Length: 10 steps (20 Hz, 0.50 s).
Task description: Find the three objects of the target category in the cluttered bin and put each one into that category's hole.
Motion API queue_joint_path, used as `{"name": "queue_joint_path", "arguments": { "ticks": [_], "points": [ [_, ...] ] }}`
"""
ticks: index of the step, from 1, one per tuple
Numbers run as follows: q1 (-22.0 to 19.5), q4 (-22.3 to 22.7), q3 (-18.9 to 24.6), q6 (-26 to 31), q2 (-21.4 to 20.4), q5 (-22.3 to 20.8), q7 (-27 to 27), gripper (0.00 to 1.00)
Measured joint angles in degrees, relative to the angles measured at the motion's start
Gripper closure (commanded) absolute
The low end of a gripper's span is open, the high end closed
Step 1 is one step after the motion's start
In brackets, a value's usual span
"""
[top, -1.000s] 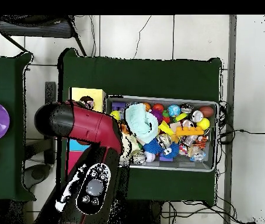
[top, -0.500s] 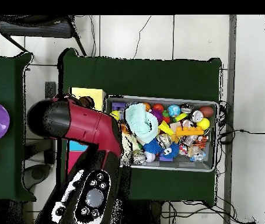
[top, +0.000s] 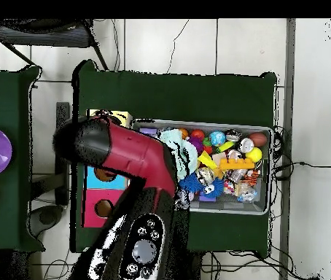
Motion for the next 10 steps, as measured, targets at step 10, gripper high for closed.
{"name": "queue_joint_path", "arguments": {
  "ticks": [10],
  "points": [
    [-10.8, 0.0, 0.0, 0.0, -1.3, -5.5, 0.0, 0.00]
  ]
}}
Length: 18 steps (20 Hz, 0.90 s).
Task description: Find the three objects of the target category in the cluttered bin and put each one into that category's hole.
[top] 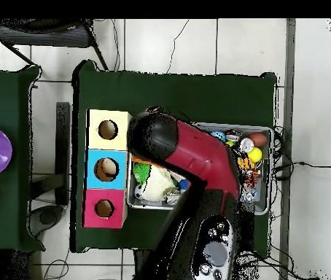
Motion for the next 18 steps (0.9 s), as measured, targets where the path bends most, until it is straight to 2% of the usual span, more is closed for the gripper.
{"name": "queue_joint_path", "arguments": {
  "ticks": [7, 18],
  "points": [
    [-6.8, 0.9, 0.5, 0.0, -1.9, -3.7, 0.0, 0.00],
    [-19.8, 5.5, 5.3, -4.0, -3.6, -10.0, 0.0, 0.00]
  ]
}}
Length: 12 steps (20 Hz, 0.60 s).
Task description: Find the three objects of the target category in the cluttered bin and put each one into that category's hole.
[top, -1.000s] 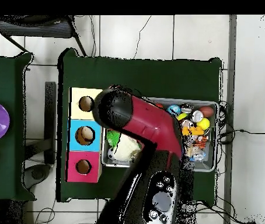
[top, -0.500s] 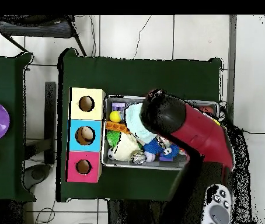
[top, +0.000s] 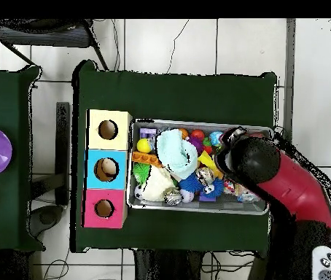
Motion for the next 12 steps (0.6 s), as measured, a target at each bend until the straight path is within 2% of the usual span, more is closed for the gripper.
{"name": "queue_joint_path", "arguments": {
  "ticks": [7, 12],
  "points": [
    [-7.2, 4.6, 4.2, -3.2, 0.3, -4.7, 0.0, 0.00],
    [-9.5, 7.5, 6.2, -5.7, 0.5, -7.0, 0.0, 0.00]
  ]
}}
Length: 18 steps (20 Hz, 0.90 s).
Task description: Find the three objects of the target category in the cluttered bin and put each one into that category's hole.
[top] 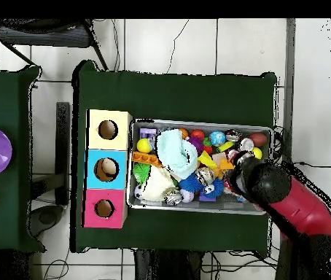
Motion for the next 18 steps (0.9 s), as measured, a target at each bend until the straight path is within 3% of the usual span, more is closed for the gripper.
{"name": "queue_joint_path", "arguments": {
  "ticks": [9, 18],
  "points": [
    [-1.1, 5.0, 4.2, -4.4, 0.2, -2.4, 0.0, 0.00],
    [-1.0, 5.3, 6.1, -7.7, 2.8, -3.1, 0.0, 0.00]
  ]
}}
